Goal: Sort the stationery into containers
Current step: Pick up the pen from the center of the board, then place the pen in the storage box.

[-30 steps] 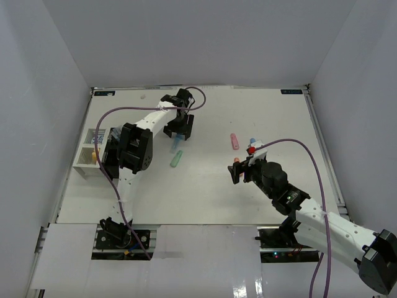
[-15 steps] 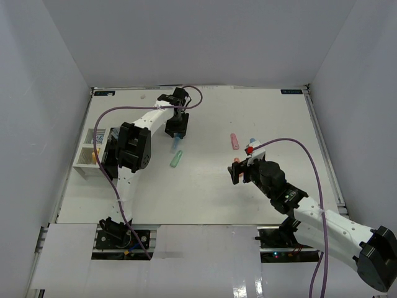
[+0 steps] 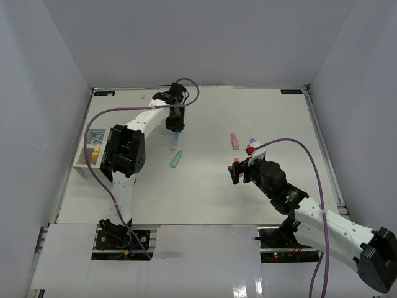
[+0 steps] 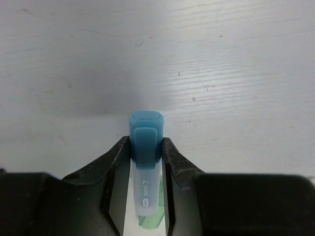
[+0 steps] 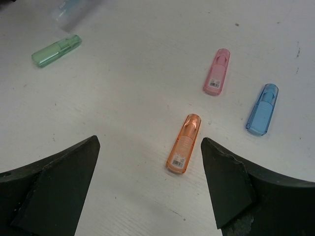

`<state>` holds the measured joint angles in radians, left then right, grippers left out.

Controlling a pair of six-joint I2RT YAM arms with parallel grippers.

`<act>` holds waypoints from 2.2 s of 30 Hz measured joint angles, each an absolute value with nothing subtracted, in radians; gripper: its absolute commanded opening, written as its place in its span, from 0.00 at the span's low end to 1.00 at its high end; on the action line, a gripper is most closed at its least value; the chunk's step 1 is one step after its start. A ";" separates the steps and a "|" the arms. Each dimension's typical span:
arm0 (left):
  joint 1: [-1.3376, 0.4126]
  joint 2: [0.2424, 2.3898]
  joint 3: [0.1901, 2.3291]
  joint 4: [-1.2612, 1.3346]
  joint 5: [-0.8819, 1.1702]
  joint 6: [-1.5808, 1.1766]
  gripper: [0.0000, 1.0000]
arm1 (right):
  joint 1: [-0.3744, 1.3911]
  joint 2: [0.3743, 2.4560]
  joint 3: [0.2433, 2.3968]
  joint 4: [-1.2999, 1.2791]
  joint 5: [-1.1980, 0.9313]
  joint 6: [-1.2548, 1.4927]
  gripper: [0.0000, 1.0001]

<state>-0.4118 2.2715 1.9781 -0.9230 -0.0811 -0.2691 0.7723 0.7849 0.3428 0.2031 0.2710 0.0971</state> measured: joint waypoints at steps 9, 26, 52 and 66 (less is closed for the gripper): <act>-0.365 1.634 1.640 -0.724 -0.286 -0.334 0.07 | 0.768 0.755 0.342 0.203 0.258 0.099 0.90; 0.141 0.958 1.000 -0.374 -0.653 -0.284 0.09 | 0.761 0.684 0.331 0.202 0.179 0.114 0.90; 0.221 1.073 0.720 0.059 -0.690 -0.234 0.27 | 0.760 0.647 0.329 0.201 0.161 0.124 0.90; 0.222 1.013 0.727 -0.060 -0.630 -0.312 0.89 | 0.760 0.663 0.329 0.200 0.161 0.124 0.90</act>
